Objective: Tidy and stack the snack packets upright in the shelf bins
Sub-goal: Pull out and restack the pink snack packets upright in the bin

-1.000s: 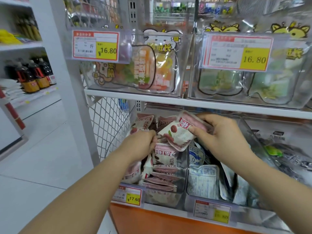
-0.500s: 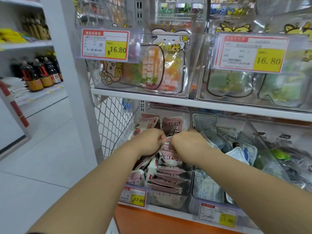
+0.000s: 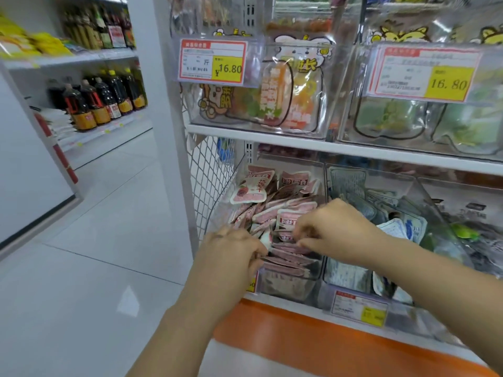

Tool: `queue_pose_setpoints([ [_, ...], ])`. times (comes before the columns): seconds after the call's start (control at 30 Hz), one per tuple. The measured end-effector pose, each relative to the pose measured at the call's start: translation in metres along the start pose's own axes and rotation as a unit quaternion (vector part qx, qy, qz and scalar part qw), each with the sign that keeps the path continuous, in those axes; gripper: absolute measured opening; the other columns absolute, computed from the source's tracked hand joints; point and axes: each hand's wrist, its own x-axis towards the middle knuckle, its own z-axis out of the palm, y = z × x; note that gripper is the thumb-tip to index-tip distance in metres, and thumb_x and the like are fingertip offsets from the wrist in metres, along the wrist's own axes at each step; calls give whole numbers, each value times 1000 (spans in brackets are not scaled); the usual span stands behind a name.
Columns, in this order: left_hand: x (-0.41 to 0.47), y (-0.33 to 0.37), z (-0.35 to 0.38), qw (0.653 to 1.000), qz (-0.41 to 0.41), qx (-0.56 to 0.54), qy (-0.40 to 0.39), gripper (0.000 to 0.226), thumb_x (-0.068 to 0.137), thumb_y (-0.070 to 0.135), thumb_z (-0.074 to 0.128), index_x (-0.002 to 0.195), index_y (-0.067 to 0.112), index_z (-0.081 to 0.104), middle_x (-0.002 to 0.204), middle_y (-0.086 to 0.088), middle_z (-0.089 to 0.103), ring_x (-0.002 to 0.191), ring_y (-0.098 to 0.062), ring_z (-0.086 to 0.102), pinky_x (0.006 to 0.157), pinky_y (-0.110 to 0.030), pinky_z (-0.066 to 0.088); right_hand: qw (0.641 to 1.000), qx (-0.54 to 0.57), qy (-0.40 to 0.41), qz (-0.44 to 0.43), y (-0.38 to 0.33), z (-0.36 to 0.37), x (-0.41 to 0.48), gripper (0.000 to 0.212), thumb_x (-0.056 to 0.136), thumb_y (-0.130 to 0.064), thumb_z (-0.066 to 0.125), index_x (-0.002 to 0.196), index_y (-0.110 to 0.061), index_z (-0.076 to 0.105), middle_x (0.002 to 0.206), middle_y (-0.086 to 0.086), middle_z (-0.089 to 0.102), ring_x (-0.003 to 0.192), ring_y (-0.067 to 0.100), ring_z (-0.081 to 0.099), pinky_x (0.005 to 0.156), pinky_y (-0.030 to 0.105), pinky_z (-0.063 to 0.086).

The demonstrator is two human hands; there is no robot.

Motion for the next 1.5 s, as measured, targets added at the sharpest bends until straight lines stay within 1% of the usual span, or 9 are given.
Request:
queue_pose_setpoints([
  [0.17, -11, 1, 13, 999, -10, 35, 18, 26, 95, 42, 47, 118, 36, 59, 119, 17, 58, 114, -12, 45, 89, -29, 29, 985, -154, -63, -39, -13, 15, 8, 16, 85, -35, 56, 91, -26, 67, 92, -6, 68, 91, 20, 56, 95, 38, 31],
  [0.37, 7, 5, 13, 998, -21, 51, 9, 9, 81, 32, 69, 89, 30, 70, 87, 10, 67, 77, -14, 63, 79, -30, 36, 960, -270, -73, -16, -14, 15, 29, 8, 87, -19, 51, 79, -17, 54, 66, 1, 48, 88, 23, 56, 99, 39, 25],
  [0.67, 29, 19, 21, 992, -46, 104, -52, 24, 85, 4, 51, 103, 20, 56, 67, 1, 46, 69, -19, 42, 55, -25, 25, 982, -166, -81, 46, 5, 18, 65, 33, 88, -18, 53, 58, -18, 39, 72, 0, 52, 77, 23, 54, 67, 27, 30],
  [0.9, 43, 25, 28, 995, -66, 62, -44, 28, 81, 11, 61, 107, 19, 54, 94, -2, 69, 88, -22, 62, 79, -30, 37, 968, -116, -208, 75, 15, 3, 72, 33, 84, -13, 58, 60, -17, 37, 61, -3, 39, 54, 13, 36, 50, 25, 29],
  [1.07, 44, 28, 22, 993, -50, 72, -75, 55, 26, 37, 91, 73, 25, 64, 46, 0, 58, 44, -13, 56, 59, -26, 39, 972, -147, -162, 88, 2, 15, 79, 24, 83, -9, 54, 62, -16, 44, 73, 1, 54, 67, 20, 52, 59, 25, 41],
  [1.17, 41, 30, 22, 992, -55, 77, -85, 38, 74, 22, 73, 110, 21, 58, 82, -2, 69, 79, -19, 64, 84, -35, 34, 974, -188, -111, 61, -1, 22, 76, 16, 84, -11, 54, 70, -17, 51, 89, 4, 64, 88, 23, 62, 83, 35, 44],
  [1.27, 45, 25, 27, 990, -29, 115, -71, 38, 83, 12, 59, 120, 20, 51, 95, -1, 67, 93, -22, 61, 96, -36, 30, 981, -134, -127, 65, 6, 15, 61, 5, 81, -14, 59, 80, -17, 61, 77, -1, 60, 84, 23, 62, 76, 31, 43],
  [1.43, 29, 10, 18, 995, 25, 57, -84, 61, 87, 19, 58, 142, 27, 33, 103, -4, 65, 99, -25, 60, 89, -31, 37, 999, 21, -3, 30, -11, 2, 33, 16, 87, -31, 58, 100, -28, 65, 101, -8, 65, 96, 15, 59, 83, 31, 45],
  [1.5, 16, -3, 11, 996, 14, -66, -59, 47, 93, 19, 50, 136, 35, 42, 102, -1, 65, 95, -20, 60, 82, -28, 44, 998, 66, -7, -2, -28, 0, 25, 18, 88, -31, 56, 102, -31, 67, 102, -10, 66, 94, 14, 59, 80, 31, 48],
])
